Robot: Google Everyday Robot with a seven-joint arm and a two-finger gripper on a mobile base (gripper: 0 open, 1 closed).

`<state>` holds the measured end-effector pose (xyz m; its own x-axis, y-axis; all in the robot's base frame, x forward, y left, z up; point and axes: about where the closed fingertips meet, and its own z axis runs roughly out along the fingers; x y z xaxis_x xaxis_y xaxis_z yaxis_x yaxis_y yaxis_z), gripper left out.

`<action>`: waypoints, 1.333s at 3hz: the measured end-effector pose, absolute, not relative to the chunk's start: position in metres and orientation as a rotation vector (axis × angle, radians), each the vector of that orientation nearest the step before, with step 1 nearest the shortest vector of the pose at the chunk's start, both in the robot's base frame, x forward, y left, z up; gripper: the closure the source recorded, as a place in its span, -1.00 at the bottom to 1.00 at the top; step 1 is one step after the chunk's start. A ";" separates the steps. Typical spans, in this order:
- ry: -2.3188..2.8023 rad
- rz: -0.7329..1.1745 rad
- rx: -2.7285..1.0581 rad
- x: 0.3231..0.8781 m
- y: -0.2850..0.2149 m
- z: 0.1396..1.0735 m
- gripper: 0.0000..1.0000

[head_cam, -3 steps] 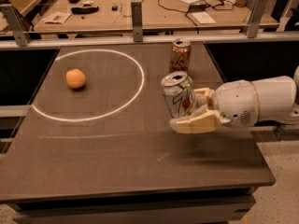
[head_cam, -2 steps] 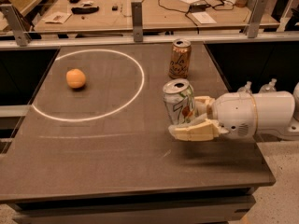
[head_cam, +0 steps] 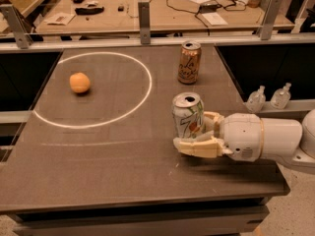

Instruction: Place 7up can upright

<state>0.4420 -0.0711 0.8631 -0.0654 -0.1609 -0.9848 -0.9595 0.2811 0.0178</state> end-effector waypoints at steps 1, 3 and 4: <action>1.466 0.933 -1.064 0.440 -0.070 0.856 1.00; 1.475 0.927 -1.054 0.433 -0.071 0.848 0.65; 1.483 0.916 -1.067 0.431 -0.071 0.846 0.21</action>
Offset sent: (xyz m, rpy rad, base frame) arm -0.0092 -0.0068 -0.0189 0.0450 -0.0184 -0.0625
